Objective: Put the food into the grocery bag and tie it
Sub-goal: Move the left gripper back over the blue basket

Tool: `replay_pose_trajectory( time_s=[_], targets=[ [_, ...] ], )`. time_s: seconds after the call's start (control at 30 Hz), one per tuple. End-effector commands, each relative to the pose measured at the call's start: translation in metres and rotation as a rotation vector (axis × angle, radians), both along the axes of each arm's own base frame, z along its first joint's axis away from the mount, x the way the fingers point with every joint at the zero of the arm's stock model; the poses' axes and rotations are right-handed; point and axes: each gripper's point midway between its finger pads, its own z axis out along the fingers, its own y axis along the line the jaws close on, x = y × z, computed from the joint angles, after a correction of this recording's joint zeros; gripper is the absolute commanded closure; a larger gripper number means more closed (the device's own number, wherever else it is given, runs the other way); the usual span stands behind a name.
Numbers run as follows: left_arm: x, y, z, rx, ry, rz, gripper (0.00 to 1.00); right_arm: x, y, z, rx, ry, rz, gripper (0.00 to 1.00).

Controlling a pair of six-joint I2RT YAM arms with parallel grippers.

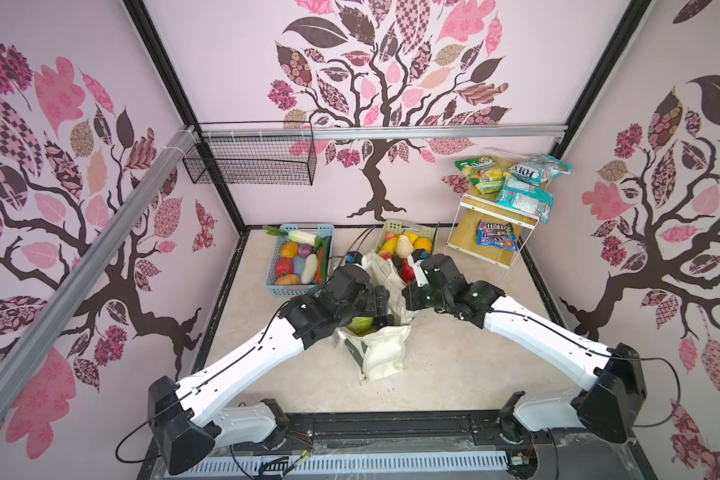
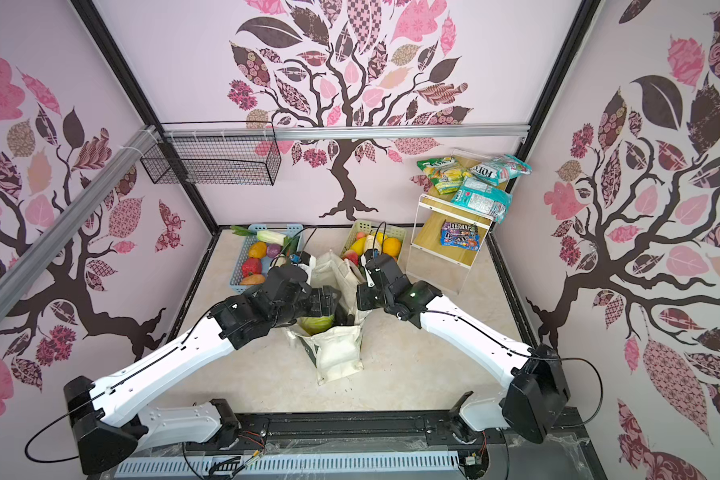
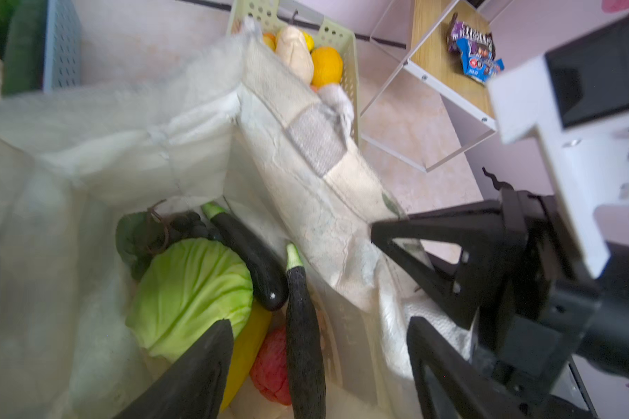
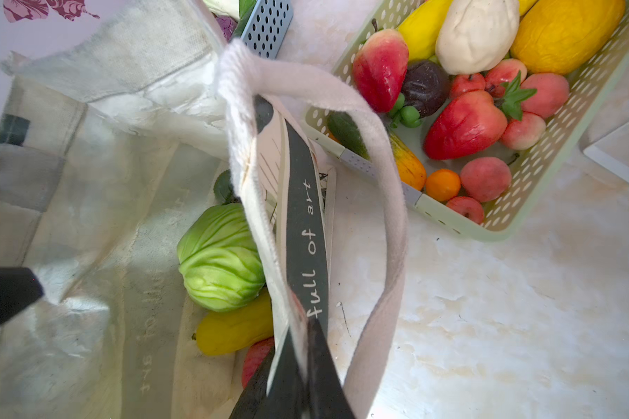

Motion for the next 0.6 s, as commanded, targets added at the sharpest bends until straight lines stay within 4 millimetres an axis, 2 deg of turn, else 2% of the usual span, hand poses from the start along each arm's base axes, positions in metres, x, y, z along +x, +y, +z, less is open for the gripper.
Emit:
replay_pose_trajectory(
  time_s=[0.0,0.17,0.27,0.43,0.57],
  targets=[
    [0.014,0.012,0.023,0.020,-0.050,0.025,0.21,0.002,-0.001,0.009,0.019,-0.021,-0.012,1.00],
    [0.034,0.032,0.045,0.034,-0.102,0.083,0.20,0.002,-0.001,0.006,0.015,-0.018,-0.011,1.00],
    [0.047,0.047,0.052,0.042,-0.112,0.128,0.20,0.002,-0.001,0.005,0.011,-0.016,-0.011,1.00],
    [0.070,0.074,0.053,0.038,-0.105,0.209,0.20,0.002,-0.002,0.004,0.009,-0.019,-0.010,1.00],
    [0.086,0.097,0.047,0.062,-0.093,0.276,0.20,0.001,-0.004,0.002,0.001,-0.020,-0.012,1.00]
  ],
)
